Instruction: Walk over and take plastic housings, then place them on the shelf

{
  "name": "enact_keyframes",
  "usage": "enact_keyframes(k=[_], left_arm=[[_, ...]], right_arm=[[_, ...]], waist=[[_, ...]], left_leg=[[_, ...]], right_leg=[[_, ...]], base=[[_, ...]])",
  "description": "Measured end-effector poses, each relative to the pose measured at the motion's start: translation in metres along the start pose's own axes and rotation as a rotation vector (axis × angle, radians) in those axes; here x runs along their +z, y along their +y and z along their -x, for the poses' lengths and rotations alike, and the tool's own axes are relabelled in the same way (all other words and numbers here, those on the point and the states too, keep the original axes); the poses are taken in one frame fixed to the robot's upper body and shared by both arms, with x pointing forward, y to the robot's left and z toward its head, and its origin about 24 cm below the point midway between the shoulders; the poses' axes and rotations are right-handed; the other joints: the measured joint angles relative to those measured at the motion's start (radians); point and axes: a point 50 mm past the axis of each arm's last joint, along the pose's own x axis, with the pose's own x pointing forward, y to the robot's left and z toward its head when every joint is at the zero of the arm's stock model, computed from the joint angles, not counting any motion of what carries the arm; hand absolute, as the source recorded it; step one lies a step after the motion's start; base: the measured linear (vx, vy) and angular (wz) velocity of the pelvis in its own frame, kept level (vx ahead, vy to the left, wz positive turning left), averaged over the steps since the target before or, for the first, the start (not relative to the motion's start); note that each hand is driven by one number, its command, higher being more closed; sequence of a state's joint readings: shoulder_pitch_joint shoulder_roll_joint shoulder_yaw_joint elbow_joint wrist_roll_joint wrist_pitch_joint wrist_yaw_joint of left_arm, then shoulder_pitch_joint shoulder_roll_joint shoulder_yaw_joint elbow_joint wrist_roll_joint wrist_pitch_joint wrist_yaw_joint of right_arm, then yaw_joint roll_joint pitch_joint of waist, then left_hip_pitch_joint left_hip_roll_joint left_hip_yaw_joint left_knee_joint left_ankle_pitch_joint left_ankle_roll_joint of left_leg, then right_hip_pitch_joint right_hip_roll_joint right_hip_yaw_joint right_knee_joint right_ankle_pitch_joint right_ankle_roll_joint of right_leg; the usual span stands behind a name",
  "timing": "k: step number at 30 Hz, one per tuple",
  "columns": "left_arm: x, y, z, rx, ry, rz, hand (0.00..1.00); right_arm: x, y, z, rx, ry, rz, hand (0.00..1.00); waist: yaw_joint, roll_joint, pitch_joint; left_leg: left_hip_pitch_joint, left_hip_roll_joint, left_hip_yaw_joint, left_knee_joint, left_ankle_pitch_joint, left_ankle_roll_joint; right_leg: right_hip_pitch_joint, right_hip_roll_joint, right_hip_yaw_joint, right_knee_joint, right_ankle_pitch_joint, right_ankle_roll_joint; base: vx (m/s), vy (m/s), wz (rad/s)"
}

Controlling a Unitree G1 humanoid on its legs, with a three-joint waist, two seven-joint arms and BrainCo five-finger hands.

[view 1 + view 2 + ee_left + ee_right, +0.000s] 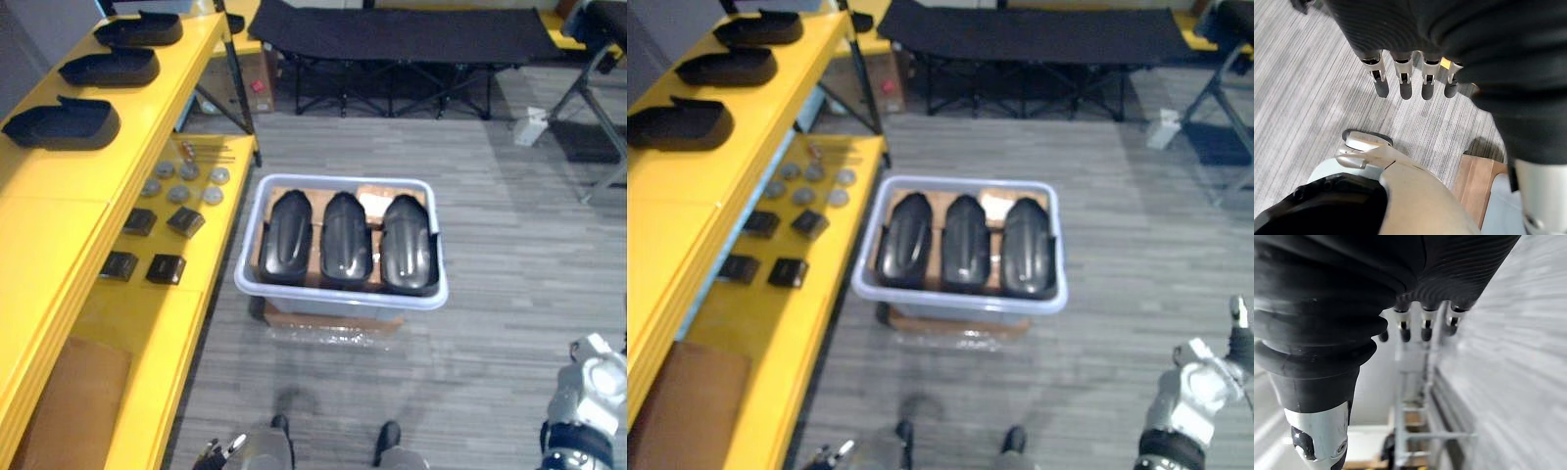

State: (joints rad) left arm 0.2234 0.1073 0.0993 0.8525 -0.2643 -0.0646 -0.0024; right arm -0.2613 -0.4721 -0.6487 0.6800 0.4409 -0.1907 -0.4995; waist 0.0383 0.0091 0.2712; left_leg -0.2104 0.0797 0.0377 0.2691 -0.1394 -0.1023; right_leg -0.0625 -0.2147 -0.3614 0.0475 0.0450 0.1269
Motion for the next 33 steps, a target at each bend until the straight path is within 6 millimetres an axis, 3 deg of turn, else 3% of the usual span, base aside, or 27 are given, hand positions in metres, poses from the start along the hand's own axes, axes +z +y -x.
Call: enact_keyframes(k=[3,7,12,15,18,22,33], left_arm=[[0.017,-0.005,-0.005,-0.012,-0.047,0.065,0.0],[0.018,-0.006,-0.006,-0.005,-0.044,0.071,0.0],[0.012,-0.003,-0.004,-0.003,-0.024,0.079,0.0],[0.012,-0.004,-0.004,-0.019,-0.022,0.08,0.0],[0.012,-0.006,-0.004,-0.04,-0.025,0.06,0.0],[0.013,-0.013,-0.004,-0.08,-0.031,0.064,0.0],[0.009,-0.026,-0.003,-0.137,-0.028,0.039,0.0]], right_arm=[[0.025,0.016,-0.016,0.013,-0.028,-0.054,0.0],[0.051,0.039,-0.027,0.014,-0.042,-0.131,0.0],[0.128,0.071,-0.037,0.08,-0.208,-0.181,0.0],[0.151,0.077,-0.039,0.105,-0.255,-0.168,0.0],[0.153,0.086,-0.038,0.135,-0.246,-0.114,0.0],[0.168,0.093,-0.041,0.2,-0.239,-0.028,0.0],[0.17,0.107,-0.043,0.306,-0.144,0.147,0.0]], waist=[[-0.004,0.011,0.065],[0.006,0.021,0.117],[0.015,0.052,0.137],[0.009,0.063,0.152],[0.005,0.065,0.156],[0.003,0.098,0.192],[0.006,0.138,0.211]], left_leg=[[-0.079,-0.024,-0.023,-0.003,0.034,0.008],[-0.113,-0.039,-0.045,0.003,0.053,0.021],[-0.117,-0.062,-0.059,-0.036,0.076,0.03],[-0.092,-0.075,-0.057,-0.086,0.097,0.034],[-0.086,-0.078,-0.056,-0.12,0.115,0.033],[-0.063,-0.077,-0.062,-0.179,0.151,0.031],[-0.053,-0.08,-0.086,-0.347,0.271,0.025]], right_leg=[[-0.06,-0.013,-0.024,0.003,0.013,0.007],[-0.079,-0.021,-0.037,0.005,0.038,0.005],[-0.095,-0.038,-0.022,0.007,0.038,0.005],[-0.096,-0.049,-0.017,0.014,0.038,0.004],[-0.111,-0.05,-0.014,0.019,0.037,0.002],[-0.116,-0.051,-0.012,0.034,0.029,-0.008],[-0.218,-0.076,-0.009,0.14,-0.024,-0.01]], base=[[-0.12,0.043,0.32],[0.01,0.033,0.27],[0.05,0.031,0.13],[0.03,0.017,0.04],[0.01,0.003,0.02],[-0.01,-0.007,0.02],[-0.03,-0.002,0.08]])
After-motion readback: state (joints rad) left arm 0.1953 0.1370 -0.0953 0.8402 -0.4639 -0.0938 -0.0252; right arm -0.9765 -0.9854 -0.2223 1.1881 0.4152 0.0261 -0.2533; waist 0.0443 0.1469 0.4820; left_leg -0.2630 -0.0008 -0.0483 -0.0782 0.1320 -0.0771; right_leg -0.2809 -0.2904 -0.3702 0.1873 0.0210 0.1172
